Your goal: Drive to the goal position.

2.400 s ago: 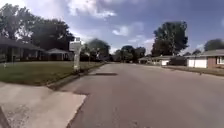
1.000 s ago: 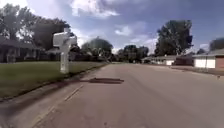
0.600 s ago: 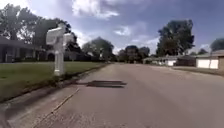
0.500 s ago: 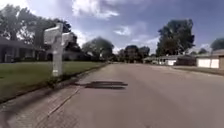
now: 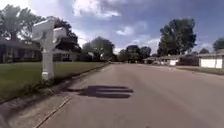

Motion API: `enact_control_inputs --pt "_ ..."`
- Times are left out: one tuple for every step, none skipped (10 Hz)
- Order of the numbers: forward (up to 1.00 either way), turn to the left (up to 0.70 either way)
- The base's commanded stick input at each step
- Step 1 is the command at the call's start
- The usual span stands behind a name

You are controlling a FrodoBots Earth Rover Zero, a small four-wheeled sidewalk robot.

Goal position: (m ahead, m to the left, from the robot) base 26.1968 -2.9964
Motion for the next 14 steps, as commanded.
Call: enact_control_inputs --pt "1.0 0.0" --pt "1.0 0.0" --pt "1.0 0.0" --pt "1.0 0.0" --pt "1.0 0.0" --pt "1.0 0.0" --pt "1.0 0.0" --pt "1.0 0.0" --pt "1.0 0.0" --pt "1.0 0.0" --pt "1.0 0.0" --pt "1.0 0.0" --pt "1.0 0.0" --pt "1.0 0.0"
